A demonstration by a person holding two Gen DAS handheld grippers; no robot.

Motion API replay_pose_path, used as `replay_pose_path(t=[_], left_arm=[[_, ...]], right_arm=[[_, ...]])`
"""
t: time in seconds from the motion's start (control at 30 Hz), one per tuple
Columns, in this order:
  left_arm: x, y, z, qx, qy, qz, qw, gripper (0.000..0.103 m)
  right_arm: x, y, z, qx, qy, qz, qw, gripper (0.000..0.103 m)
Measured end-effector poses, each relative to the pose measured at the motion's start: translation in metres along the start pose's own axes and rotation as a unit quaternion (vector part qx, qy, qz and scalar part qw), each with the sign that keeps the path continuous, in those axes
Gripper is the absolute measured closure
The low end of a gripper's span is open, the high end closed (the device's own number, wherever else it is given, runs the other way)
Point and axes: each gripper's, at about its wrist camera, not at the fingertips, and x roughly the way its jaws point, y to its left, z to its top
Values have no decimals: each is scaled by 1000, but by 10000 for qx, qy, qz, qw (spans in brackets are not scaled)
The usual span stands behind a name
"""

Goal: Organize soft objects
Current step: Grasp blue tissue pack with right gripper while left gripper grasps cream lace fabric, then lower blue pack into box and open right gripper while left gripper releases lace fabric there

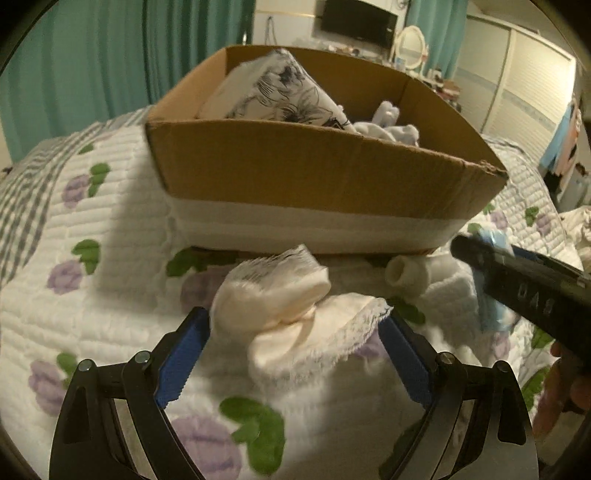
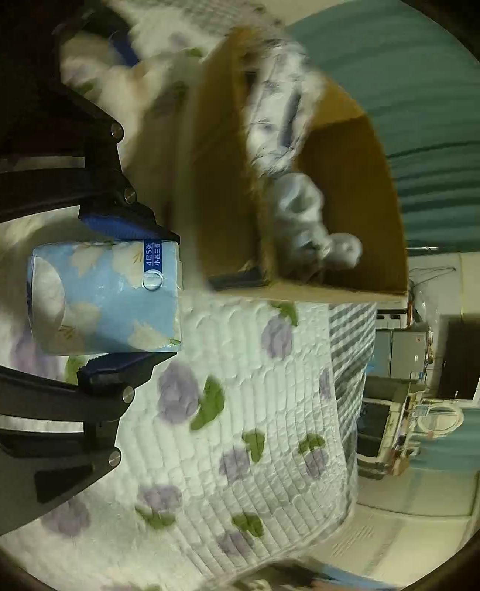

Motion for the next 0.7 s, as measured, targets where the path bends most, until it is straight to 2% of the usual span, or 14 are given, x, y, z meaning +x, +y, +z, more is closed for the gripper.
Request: replay_pose_path(t=[0.03,0.1,0.13,0.2,0.3,0.47,0.7], left_arm=[[4,0,2,0,14,-32,10000,31],[11,2,4,49,91,-123,9999,42],[16,3,4,92,166,-183,9997,56],[20,5,4,105,219,-294,9993,65],[21,8,2,230,203,-453,9985,72],[8,13,-5,325,89,-520,9981,73],[-27,17,4,378,-148,-514,9979,73]], right_arm=[[2,4,-1,-26,73,124,9999,52],[3,6,-6,-184,192,-176,9995,52],[1,3,-7,-119,205,-180,9996,52],[-2,0,-10,-65,229,-69,9997,52],[-5,1,-16,-252,265,-265,9990,52],[-14,5,-16,-392,238,-215,9987,52],[-62,7,-2,-453,-199,-24,9988,52]])
